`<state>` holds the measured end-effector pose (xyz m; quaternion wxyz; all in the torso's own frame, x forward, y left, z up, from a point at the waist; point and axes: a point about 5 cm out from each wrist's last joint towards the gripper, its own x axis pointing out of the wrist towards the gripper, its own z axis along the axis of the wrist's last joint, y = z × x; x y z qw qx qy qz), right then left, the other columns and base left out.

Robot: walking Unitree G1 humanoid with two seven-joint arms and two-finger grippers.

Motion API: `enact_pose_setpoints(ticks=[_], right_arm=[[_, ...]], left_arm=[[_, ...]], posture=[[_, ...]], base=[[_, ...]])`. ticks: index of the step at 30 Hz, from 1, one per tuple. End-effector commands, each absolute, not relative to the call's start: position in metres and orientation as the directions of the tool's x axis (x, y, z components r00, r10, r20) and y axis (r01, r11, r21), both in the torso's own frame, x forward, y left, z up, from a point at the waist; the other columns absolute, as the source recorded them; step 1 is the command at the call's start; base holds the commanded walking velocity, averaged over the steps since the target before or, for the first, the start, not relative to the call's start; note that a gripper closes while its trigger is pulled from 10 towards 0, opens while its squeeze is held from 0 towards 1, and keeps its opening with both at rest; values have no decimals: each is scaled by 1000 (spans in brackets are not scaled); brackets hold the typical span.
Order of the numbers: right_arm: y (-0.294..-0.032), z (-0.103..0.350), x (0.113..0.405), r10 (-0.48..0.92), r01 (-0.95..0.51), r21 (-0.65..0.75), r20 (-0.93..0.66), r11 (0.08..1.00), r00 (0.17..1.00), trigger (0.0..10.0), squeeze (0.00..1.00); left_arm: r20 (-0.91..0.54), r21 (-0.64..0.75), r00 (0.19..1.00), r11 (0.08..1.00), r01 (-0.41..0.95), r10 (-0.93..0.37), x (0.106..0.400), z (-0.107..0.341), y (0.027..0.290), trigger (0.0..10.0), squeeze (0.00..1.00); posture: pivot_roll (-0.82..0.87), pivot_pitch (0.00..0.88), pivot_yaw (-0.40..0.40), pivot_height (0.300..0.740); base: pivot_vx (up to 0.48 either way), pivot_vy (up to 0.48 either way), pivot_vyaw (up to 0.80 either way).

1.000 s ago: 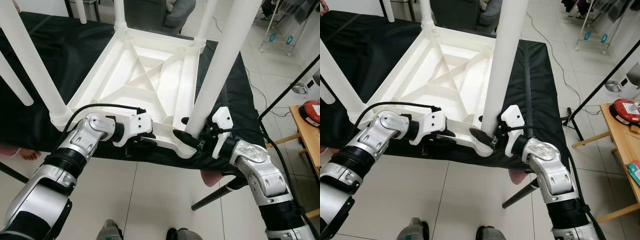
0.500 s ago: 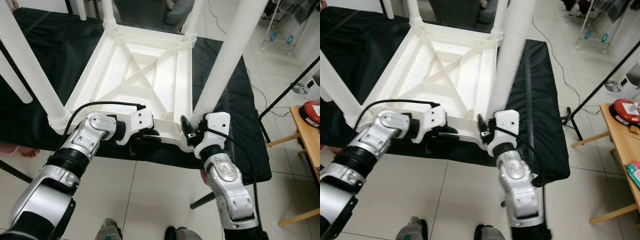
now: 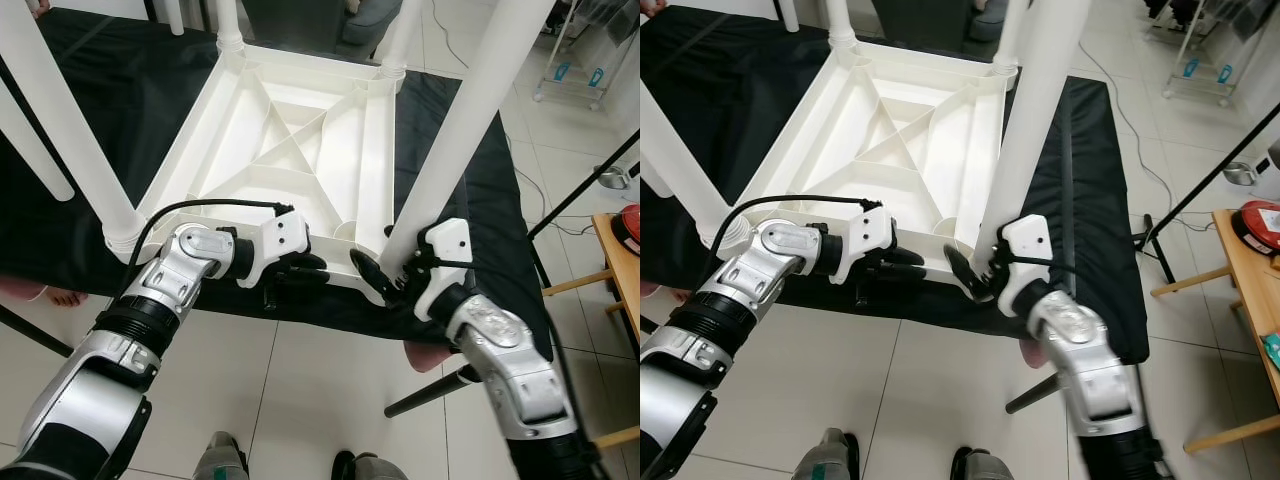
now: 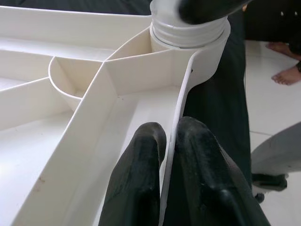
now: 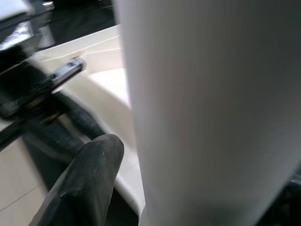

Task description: Building children table

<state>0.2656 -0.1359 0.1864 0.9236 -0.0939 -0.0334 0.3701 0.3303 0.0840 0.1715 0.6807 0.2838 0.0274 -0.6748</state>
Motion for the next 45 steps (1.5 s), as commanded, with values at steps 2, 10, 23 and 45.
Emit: enact_pose_setpoints(ticks=[2, 10, 23, 45], right_arm=[[-124, 192, 253, 872, -866, -210, -97, 454, 480, 10000, 0], [-129, 187, 264, 865, -866, -232, -145, 443, 481, 10000, 0], [-129, 159, 298, 378, -397, -185, -132, 899, 916, 0, 0], [-134, 175, 281, 6, 12, -136, 131, 991, 991, 10000, 329]], left_arm=[[-455, 318, -179, -347, 882, -872, 310, 173, 60, 0, 0], [-456, 318, -180, -349, 882, -871, 309, 172, 61, 0, 0], [-444, 322, -178, -342, 883, -878, 309, 173, 60, 0, 0], [-404, 384, -132, -299, 874, -905, 312, 175, 53, 0, 0]], posture=[[138, 161, -52, 740], [141, 160, -53, 740], [141, 163, -59, 740], [137, 152, -62, 740]], base=[[0, 0, 0], [0, 0, 0], [0, 0, 0], [0, 0, 0]])
